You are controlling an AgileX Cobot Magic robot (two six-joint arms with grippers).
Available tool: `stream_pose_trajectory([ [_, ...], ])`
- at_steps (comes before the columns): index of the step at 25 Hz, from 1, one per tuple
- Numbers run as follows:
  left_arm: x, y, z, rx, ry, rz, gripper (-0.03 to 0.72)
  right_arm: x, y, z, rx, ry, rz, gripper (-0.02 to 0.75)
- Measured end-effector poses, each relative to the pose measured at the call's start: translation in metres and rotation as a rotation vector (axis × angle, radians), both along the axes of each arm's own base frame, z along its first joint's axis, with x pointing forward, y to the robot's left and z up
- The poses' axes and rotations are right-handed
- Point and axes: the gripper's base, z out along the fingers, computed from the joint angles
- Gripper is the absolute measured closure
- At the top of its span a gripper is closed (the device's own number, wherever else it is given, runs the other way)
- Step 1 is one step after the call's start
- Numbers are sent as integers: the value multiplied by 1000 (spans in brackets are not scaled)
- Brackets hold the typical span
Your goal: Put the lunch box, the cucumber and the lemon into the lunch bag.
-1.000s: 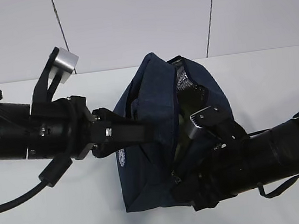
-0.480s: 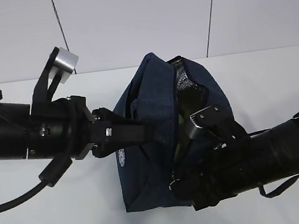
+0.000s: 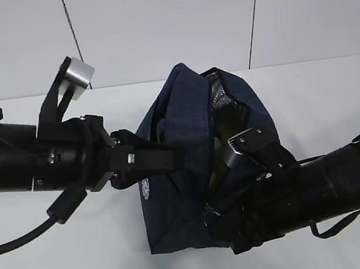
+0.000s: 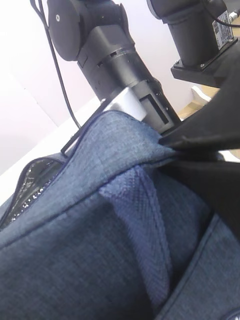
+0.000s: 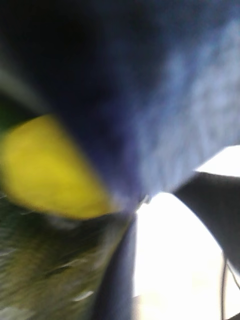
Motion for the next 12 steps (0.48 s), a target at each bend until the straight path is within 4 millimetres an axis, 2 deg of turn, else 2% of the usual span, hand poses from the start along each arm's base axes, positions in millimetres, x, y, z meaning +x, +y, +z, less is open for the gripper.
stream_pose_trajectory([
  [4,0,0,0,0,0,0,692,0,0,0,2,0,2,714],
  [9,0,0,0,0,0,0,692,8,4,7,20,-28,4,590],
  [12,0,0,0,2,-1,3,692,12,6,11,31,-45,6,567],
])
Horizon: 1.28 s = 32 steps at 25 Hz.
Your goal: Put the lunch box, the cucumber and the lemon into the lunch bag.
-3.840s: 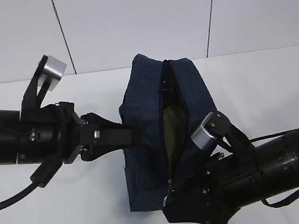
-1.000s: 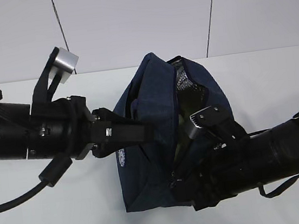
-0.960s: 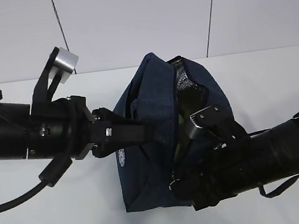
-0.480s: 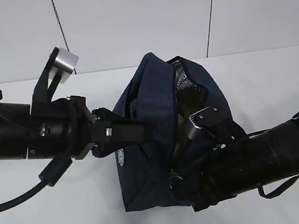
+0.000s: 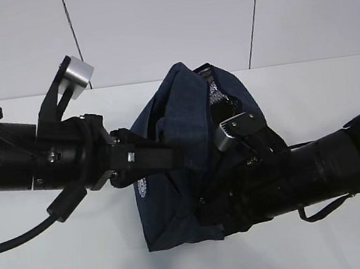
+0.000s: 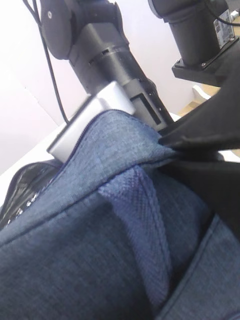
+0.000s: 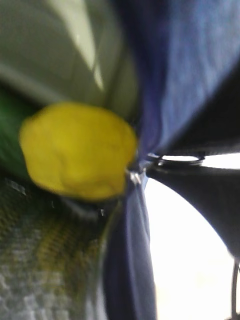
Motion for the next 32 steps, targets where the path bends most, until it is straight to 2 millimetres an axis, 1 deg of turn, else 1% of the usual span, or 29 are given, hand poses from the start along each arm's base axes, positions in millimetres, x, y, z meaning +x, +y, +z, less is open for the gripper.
stream_pose_trajectory([
  [3,0,0,0,2,0,2,692,1,1,2,6,-5,2,578],
  [6,0,0,0,-1,-1,3,692,1,1,2,10,-4,8,689],
  [8,1,0,0,-2,0,4,692,0,2,2,17,-3,17,720],
  [20,1,0,0,2,-1,8,692,-2,2,1,14,17,26,728],
  [32,2,1,-1,12,-3,19,692,-5,0,-2,-33,70,49,728],
])
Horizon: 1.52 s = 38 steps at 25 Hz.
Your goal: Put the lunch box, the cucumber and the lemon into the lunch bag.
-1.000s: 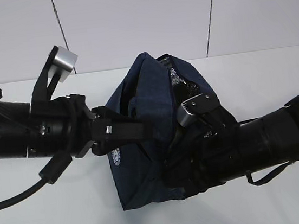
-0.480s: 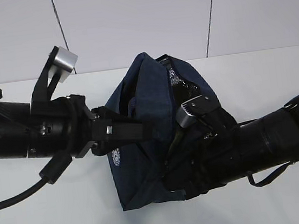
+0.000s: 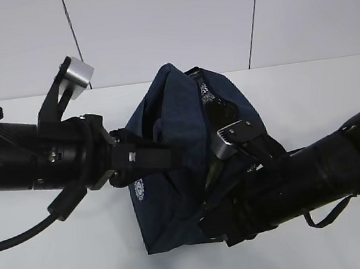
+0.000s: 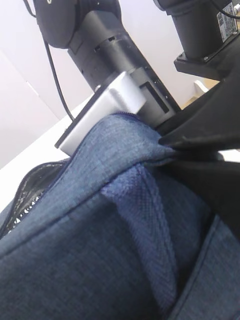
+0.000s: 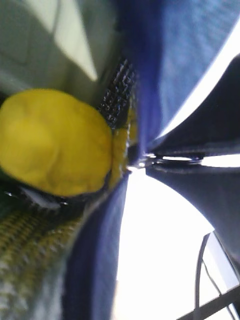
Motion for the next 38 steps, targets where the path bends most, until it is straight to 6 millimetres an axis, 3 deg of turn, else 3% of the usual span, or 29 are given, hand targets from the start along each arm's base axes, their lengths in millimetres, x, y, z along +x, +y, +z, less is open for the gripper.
stream_pose_trajectory([
  [6,-1,-1,0,4,-1,-2,692,-3,-1,0,-24,12,23,728],
  [38,0,-1,0,1,1,2,692,-20,-19,49,-153,-149,101,730],
])
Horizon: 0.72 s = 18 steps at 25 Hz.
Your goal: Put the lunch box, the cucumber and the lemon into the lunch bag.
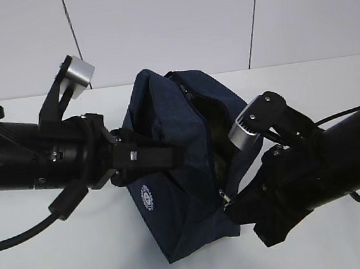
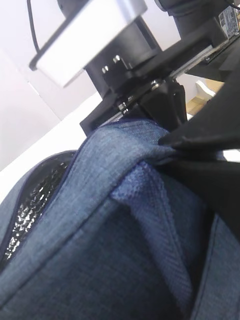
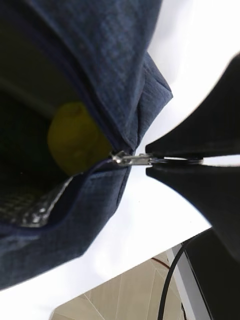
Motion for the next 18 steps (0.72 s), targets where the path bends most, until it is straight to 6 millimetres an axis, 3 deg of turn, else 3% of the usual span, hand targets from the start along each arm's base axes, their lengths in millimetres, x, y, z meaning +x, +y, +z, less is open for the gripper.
stream_pose_trajectory([
  [18,0,0,0,3,-1,3,692,-1,-1,1,-1,11,-17,730],
])
